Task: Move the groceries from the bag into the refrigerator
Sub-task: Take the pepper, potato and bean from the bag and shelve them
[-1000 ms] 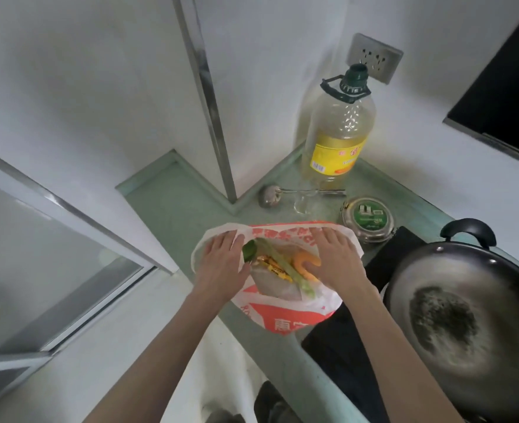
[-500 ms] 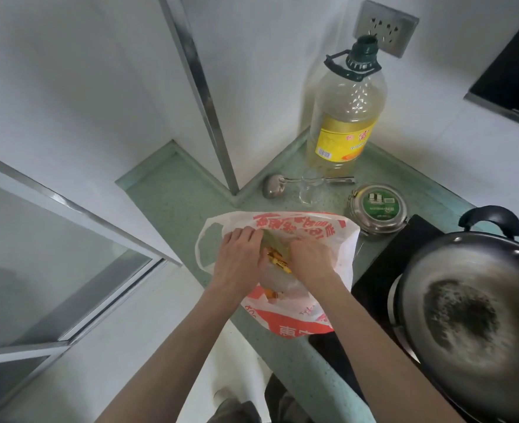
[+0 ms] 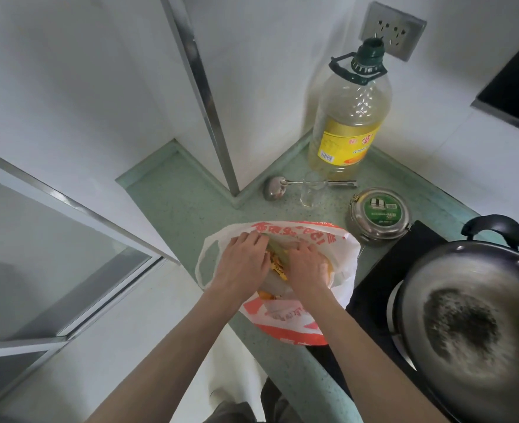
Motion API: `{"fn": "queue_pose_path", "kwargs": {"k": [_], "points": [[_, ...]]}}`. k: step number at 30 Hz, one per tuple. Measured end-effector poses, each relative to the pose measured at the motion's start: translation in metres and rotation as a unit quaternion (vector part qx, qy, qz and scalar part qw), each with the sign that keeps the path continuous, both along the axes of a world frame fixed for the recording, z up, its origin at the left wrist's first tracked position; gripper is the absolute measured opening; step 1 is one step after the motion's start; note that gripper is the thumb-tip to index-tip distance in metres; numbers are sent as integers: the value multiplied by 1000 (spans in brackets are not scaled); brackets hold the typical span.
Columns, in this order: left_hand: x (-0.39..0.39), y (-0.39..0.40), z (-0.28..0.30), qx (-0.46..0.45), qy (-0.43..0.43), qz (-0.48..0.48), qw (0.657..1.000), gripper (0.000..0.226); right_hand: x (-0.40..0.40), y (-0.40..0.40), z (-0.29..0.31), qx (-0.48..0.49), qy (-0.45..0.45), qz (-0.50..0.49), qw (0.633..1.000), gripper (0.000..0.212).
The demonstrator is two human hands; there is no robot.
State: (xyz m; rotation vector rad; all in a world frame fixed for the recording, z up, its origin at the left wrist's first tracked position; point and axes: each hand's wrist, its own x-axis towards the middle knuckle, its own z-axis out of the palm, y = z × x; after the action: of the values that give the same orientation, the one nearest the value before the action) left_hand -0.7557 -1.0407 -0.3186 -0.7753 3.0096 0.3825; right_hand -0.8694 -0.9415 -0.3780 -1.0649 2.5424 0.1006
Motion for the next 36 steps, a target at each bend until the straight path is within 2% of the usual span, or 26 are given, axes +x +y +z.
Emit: {"fn": "queue_pose_path", "kwargs": {"k": [5,8,12,17,22,31,36], "points": [[-8,4,-10,76,-14,3,997,32,9,-7,-16,13,21,14,1000,31],[-8,-1,-15,79,-34,20,996,41,9,-6,-15,13,21,19,1000,34],[-10,-10,-13,71,-31,42,996,43,10,6,0,-48,5,-24,999,42],[-13,-22,-9,73,-4,52,996,40,8,38,26,-125,-67,-88,986,34],[-13,-28,-10,64,-10,61,996,35,-10,67,48,-73,5,-61,995,33],[-14,-21,-15,68,-1,53,996,35,-25,56,29,-44,-23,16,999,48],[-18,-22,-19,50,-19,44,998,32,-30,47,24,-56,-23,-20,998,46]]}}
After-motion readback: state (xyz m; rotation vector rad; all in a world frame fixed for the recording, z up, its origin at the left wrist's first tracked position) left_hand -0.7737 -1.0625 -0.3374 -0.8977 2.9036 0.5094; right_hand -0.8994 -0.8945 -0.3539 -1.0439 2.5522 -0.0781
